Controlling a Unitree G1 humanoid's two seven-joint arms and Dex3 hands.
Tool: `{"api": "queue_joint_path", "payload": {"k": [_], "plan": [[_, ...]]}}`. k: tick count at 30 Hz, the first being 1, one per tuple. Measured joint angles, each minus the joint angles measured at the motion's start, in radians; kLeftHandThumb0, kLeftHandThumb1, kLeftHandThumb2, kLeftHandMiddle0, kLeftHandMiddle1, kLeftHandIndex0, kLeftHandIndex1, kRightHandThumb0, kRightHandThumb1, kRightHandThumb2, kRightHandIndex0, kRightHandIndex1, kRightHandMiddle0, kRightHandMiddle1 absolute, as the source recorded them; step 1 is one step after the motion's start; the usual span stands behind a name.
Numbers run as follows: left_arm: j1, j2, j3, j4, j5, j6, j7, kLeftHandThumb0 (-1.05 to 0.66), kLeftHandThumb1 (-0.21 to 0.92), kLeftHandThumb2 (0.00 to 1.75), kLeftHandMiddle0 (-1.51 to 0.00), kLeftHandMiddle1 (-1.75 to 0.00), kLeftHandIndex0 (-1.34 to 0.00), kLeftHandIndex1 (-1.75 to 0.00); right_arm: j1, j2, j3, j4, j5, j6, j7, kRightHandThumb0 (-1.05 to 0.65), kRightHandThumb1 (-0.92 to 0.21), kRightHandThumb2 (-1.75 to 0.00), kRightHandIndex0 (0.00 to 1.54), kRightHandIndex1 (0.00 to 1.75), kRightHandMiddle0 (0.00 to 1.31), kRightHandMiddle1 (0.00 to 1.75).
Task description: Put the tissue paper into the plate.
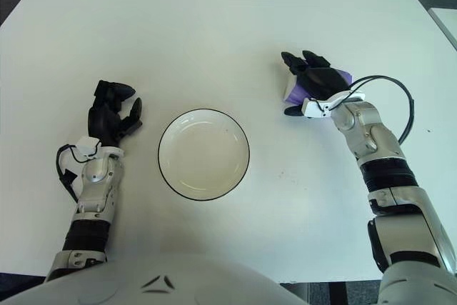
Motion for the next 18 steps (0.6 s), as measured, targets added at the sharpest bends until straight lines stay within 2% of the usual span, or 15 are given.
{"api": "queue_joint_path", "payload": {"k": [12, 18], "plan": [[0.011, 0.006, 0.000, 0.002, -0.003, -0.028, -0.013, 0.00, 0.73, 0.70, -0.39, -1.38, -0.34, -1.75, -0.032, 0.022, 0.024, 0.113, 0.020, -0.019, -0.054, -1.00, -0.40, -0.76, 0.00, 0.00, 0.00, 0.00], [0.019, 0.008, 0.001, 0.003, -0.005, -0.036, -0.021, 0.00, 0.74, 0.69, -0.39, -1.38, -0.33, -1.75, -0.034, 0.035, 0.017, 0.153, 0.072, -0.037, -0.057, -0.98, -0.40, -0.79, 0.00, 0.00, 0.00, 0.00]]}}
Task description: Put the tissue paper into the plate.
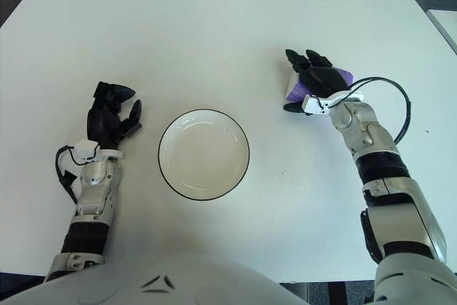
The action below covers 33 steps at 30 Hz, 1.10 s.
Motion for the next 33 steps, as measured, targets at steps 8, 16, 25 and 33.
{"api": "queue_joint_path", "payload": {"k": [8, 16, 25, 33], "plan": [[0.002, -0.001, 0.005, -0.002, -0.001, 0.001, 0.000, 0.00, 0.75, 0.67, -0.40, -1.37, -0.32, -1.75, 0.011, 0.008, -0.026, 0.011, 0.099, -0.026, 0.013, -0.93, -0.38, -0.91, 0.00, 0.00, 0.00, 0.02], [0.003, -0.001, 0.008, -0.003, -0.003, 0.000, -0.004, 0.00, 0.75, 0.66, -0.40, -1.37, -0.31, -1.75, 0.061, 0.039, -0.085, -0.004, 0.206, -0.066, 0.000, -0.75, -0.25, -1.05, 0.00, 0.84, 0.00, 0.65], [0.004, -0.001, 0.010, -0.001, -0.002, -0.006, -0.006, 0.00, 0.75, 0.66, -0.39, -1.37, -0.32, -1.75, 0.104, 0.078, -0.103, -0.010, 0.197, -0.111, -0.137, -0.80, -0.32, -1.10, 0.29, 1.71, 0.06, 1.68], [0.004, -0.001, 0.011, 0.000, -0.002, -0.014, -0.007, 0.00, 0.75, 0.67, -0.39, -1.38, -0.32, -1.75, 0.134, 0.129, -0.129, -0.009, 0.227, -0.163, -0.225, -0.63, -0.19, -1.41, 0.88, 1.74, 0.65, 1.74]]}}
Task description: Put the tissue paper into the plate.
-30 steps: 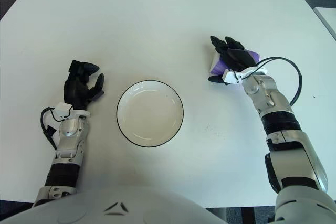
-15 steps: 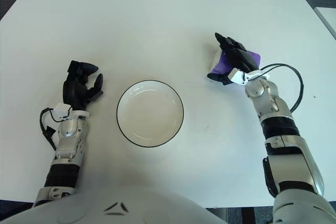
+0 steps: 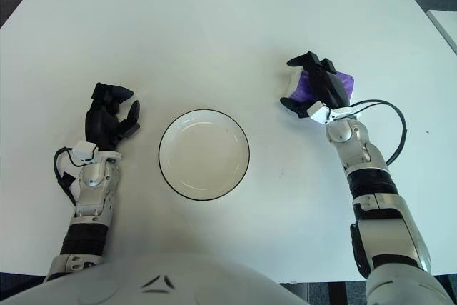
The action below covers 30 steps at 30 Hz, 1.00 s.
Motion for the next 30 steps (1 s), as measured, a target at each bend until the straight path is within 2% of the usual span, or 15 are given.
{"api": "queue_joint_path", "payload": {"k": [2, 5, 17, 30], "plan": [[0.000, 0.000, 0.000, 0.000, 0.000, -0.001, 0.000, 0.00, 0.74, 0.69, -0.39, -1.38, -0.33, -1.75, 0.010, 0.017, -0.012, -0.004, 0.020, -0.011, -0.014, -0.61, -0.13, -1.52, 1.02, 1.75, 0.74, 1.74], [0.001, 0.000, 0.001, -0.001, 0.000, 0.000, 0.000, 0.00, 0.73, 0.70, -0.40, -1.38, -0.33, -1.75, 0.025, 0.040, -0.030, -0.012, 0.032, -0.024, -0.039, -0.61, -0.09, -1.58, 1.12, 1.75, 0.80, 1.75], [0.001, -0.002, 0.005, -0.012, 0.001, 0.018, 0.002, 0.00, 0.71, 0.72, -0.41, -1.38, -0.34, -1.75, 0.082, 0.106, -0.082, -0.080, 0.074, -0.048, -0.088, -0.64, -0.01, -1.70, 1.35, 1.75, 0.88, 1.75], [0.002, -0.005, 0.007, -0.018, 0.005, 0.027, 0.010, 0.00, 0.72, 0.71, -0.40, -1.38, -0.34, -1.75, 0.136, 0.159, -0.125, -0.154, 0.137, -0.102, -0.067, -0.63, 0.00, -1.71, 1.40, 1.75, 0.89, 1.75]]}}
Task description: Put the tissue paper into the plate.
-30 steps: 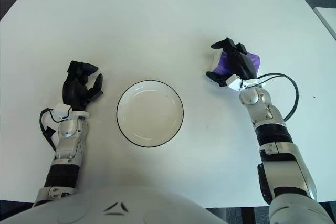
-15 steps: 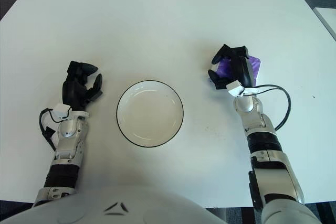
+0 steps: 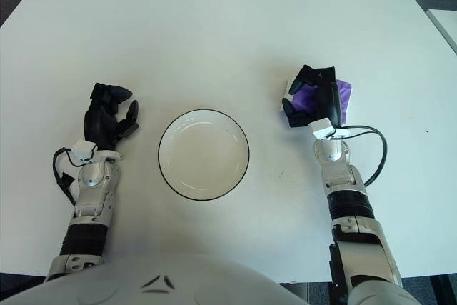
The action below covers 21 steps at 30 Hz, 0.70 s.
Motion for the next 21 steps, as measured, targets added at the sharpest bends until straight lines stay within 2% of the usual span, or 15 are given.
{"api": "queue_joint_path", "payload": {"k": [16, 21], "plan": [[0.000, -0.003, 0.000, 0.000, 0.000, 0.002, 0.000, 0.00, 0.76, 0.65, -0.39, -1.37, -0.31, -1.75, 0.023, 0.000, -0.021, -0.118, -0.087, 0.017, -0.016, -0.61, -0.03, -1.68, 1.41, 1.75, 0.86, 1.75], [-0.001, -0.005, 0.000, 0.001, 0.001, 0.002, 0.002, 0.00, 0.76, 0.65, -0.39, -1.37, -0.31, -1.75, 0.015, -0.004, -0.028, -0.157, -0.092, 0.017, -0.007, -0.63, 0.00, -1.72, 1.42, 1.75, 0.89, 1.75]]}}
